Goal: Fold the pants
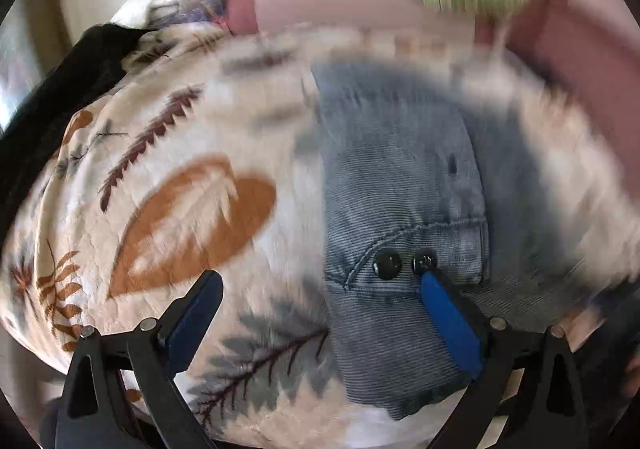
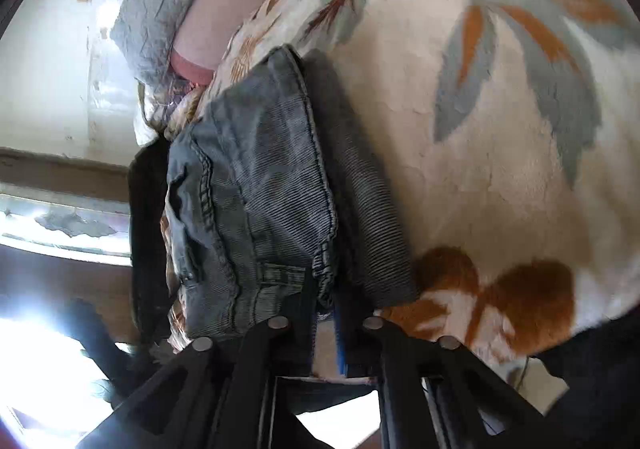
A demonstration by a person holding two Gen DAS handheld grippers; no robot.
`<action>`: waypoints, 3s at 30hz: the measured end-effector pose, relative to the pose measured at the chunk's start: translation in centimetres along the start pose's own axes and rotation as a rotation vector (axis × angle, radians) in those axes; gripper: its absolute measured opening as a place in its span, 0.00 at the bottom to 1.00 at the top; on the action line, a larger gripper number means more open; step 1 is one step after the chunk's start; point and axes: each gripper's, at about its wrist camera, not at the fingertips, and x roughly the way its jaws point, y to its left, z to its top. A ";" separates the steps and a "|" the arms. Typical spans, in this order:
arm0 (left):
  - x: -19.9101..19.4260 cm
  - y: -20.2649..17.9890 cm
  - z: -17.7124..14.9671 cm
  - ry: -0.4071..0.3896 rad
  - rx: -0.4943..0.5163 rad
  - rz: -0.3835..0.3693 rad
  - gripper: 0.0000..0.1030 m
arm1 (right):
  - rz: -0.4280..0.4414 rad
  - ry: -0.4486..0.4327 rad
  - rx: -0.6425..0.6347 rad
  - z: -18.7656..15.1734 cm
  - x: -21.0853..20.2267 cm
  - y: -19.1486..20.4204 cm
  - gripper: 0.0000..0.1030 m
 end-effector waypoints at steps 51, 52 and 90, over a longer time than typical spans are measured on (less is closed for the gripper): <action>1.0 -1.3 -1.2 -0.014 -0.012 -0.189 1.00 | -0.190 0.278 -0.741 7.2 12.5 24.8 0.68; 1.1 -1.2 -1.2 -0.015 -0.011 -0.190 1.00 | -0.238 0.299 -0.738 7.5 14.1 23.8 0.68; 0.0 1.2 -2.2 -0.119 -0.170 -0.207 1.00 | 0.129 0.123 -0.124 7.8 2.9 4.2 0.69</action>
